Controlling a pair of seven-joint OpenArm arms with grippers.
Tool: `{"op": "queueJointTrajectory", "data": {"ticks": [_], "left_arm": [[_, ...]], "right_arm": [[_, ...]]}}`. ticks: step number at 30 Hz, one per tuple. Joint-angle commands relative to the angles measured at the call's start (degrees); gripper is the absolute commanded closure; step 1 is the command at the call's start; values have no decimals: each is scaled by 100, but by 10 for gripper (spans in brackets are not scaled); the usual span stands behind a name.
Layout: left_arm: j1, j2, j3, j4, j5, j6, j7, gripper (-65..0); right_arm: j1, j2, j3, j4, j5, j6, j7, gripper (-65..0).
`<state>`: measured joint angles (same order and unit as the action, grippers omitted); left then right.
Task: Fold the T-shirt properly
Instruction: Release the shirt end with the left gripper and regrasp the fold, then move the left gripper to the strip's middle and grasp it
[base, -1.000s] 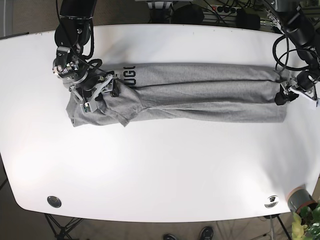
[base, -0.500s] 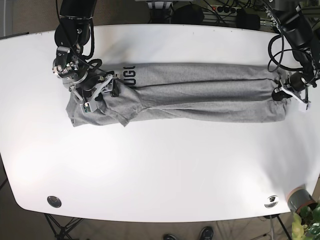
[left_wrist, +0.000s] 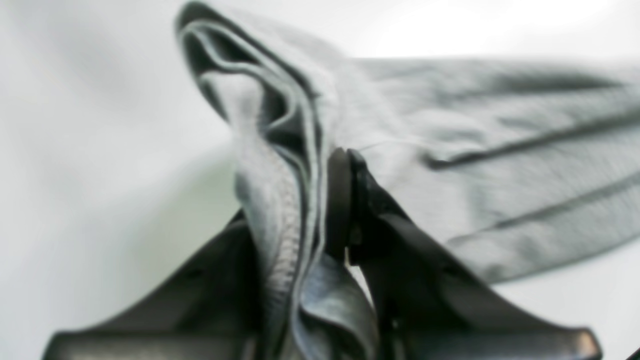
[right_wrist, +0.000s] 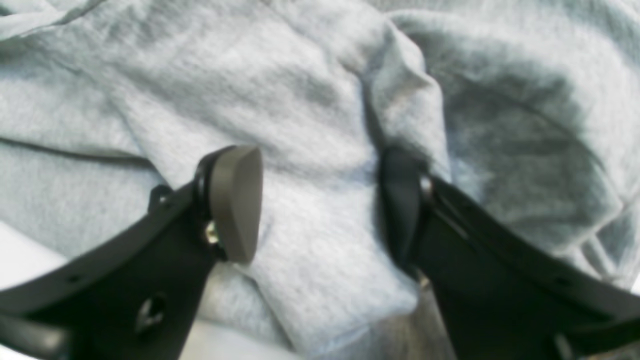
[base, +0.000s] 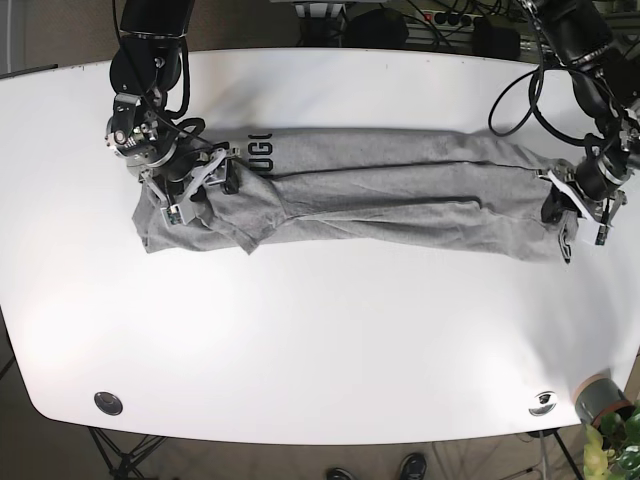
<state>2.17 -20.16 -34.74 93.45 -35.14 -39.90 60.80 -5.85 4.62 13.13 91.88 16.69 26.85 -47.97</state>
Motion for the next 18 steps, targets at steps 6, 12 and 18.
{"op": "queueJointTrajectory", "data": {"ticks": [6, 12, 18], "left_arm": [[-64, 790, 428, 1121, -130, -10, 457, -25], [-55, 1397, 1202, 1174, -130, 188, 483, -26], [-90, 1616, 1755, 1051, -122, 592, 466, -28]], "right_arm": [[62, 17, 2, 48, -12, 1, -25, -363], [62, 17, -7, 56, -12, 1, -25, -363], [62, 17, 2, 48, -12, 1, -25, -363]]}}
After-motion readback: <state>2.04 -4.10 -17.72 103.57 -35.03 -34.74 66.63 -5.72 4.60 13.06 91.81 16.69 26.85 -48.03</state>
